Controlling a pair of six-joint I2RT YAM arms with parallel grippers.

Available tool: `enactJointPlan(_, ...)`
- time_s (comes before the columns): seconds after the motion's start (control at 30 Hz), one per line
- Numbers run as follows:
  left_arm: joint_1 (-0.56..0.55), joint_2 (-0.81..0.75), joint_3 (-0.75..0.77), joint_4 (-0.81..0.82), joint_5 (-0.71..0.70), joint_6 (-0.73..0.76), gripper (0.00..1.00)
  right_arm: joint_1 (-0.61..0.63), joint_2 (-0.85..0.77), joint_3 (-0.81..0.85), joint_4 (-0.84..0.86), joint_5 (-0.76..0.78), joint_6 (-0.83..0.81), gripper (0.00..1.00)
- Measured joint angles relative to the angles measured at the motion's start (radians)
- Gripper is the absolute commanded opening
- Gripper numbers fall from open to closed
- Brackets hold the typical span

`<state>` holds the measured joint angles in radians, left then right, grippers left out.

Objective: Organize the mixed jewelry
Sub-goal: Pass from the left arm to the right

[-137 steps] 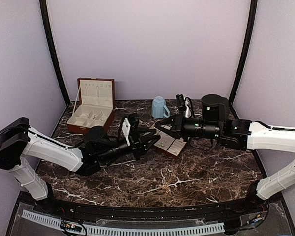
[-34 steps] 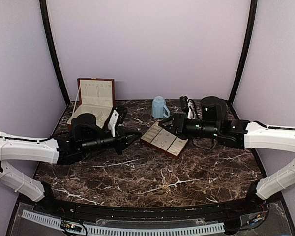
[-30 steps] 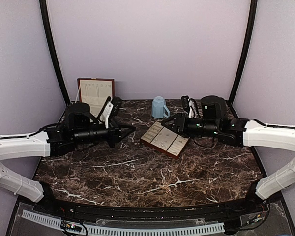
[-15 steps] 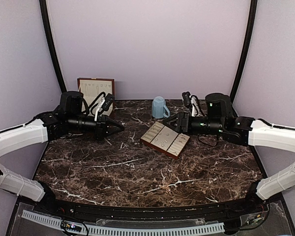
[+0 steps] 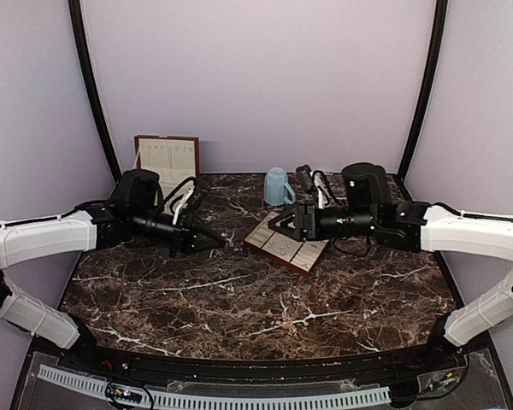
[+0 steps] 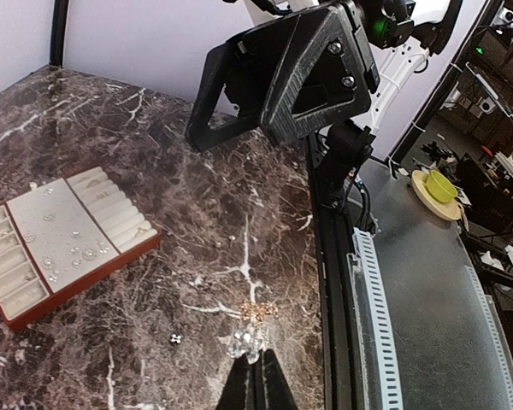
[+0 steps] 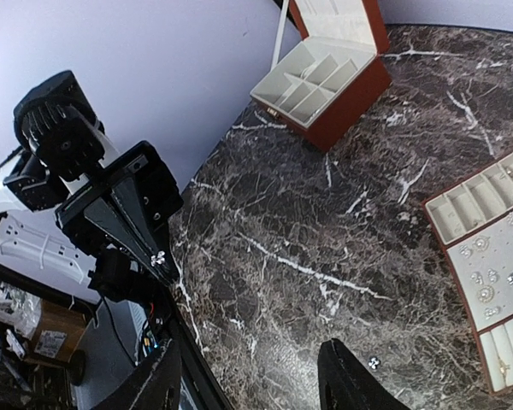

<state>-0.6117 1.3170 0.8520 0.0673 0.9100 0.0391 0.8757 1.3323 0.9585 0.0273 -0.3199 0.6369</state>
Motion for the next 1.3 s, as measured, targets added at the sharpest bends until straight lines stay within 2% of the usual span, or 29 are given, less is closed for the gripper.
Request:
enactJointPlan(0.4, -0.114, 0.061, 0.011, -0.112, 0.016, 0.103, 0.00, 0.163, 0.091, 0.025, 0.010, -0.047, -0.019, 0.53)
enactJointPlan(0.77, -0.138, 0.067, 0.012, -0.122, 0.080, 0.111, 0.00, 0.187, 0.161, 0.033, 0.100, -0.131, -0.027, 0.52)
enactJointPlan(1.3, -0.138, 0.079, 0.016, -0.127, 0.105, 0.115, 0.00, 0.193, 0.205, 0.043, 0.135, -0.193, -0.040, 0.34)
